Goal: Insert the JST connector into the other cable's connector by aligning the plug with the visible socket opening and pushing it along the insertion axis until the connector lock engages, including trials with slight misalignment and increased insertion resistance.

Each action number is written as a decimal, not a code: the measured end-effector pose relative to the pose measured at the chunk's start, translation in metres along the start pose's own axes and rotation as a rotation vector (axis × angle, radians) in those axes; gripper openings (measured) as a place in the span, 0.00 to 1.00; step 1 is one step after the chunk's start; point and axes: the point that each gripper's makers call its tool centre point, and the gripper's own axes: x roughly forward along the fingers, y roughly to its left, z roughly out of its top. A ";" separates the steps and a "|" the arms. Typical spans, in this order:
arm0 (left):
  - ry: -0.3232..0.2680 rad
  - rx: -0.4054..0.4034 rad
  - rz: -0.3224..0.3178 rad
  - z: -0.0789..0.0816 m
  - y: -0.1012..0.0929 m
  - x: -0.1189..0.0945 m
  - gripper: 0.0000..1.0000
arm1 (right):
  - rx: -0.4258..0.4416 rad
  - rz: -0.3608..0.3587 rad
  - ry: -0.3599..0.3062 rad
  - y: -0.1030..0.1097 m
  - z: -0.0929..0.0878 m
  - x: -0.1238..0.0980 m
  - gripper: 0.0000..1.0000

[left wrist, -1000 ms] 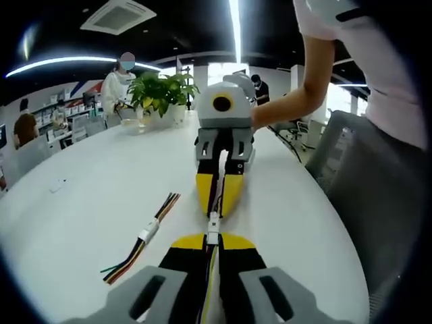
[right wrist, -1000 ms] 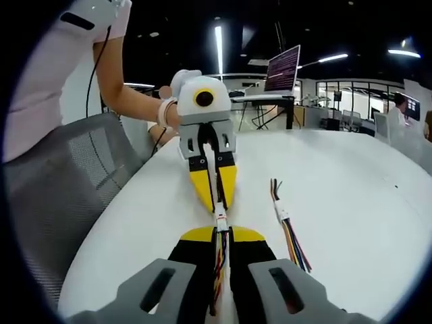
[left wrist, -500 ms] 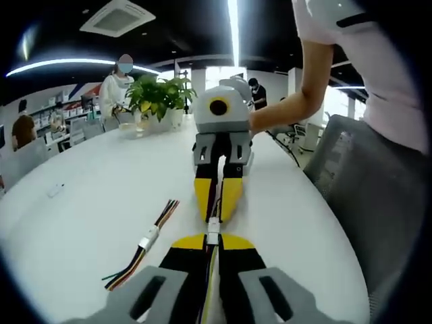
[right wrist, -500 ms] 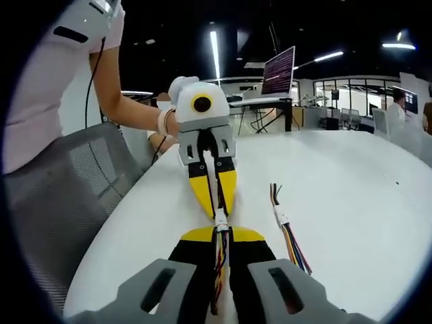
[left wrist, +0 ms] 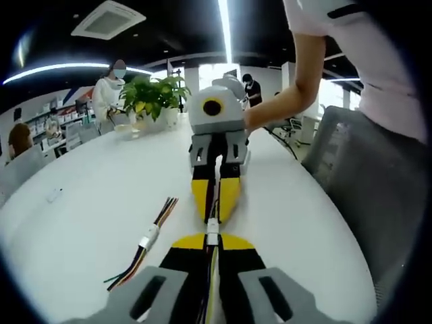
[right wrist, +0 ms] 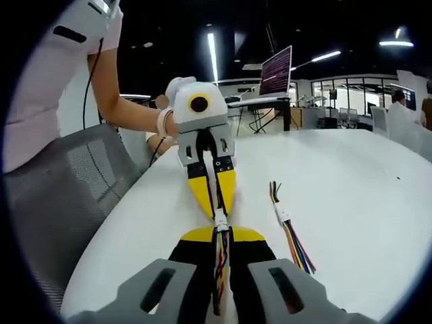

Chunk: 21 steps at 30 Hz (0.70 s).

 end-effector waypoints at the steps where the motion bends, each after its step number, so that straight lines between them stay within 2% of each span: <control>1: 0.001 0.000 0.003 -0.001 0.001 0.000 0.00 | -0.008 -0.003 -0.003 -0.001 0.001 0.001 0.03; 11: 0.024 0.002 -0.006 -0.011 0.014 -0.002 0.00 | -0.013 -0.027 -0.015 -0.011 -0.002 0.012 0.03; 21: 0.034 0.009 -0.023 -0.017 0.017 -0.001 0.00 | -0.020 -0.039 -0.018 -0.014 -0.009 0.015 0.03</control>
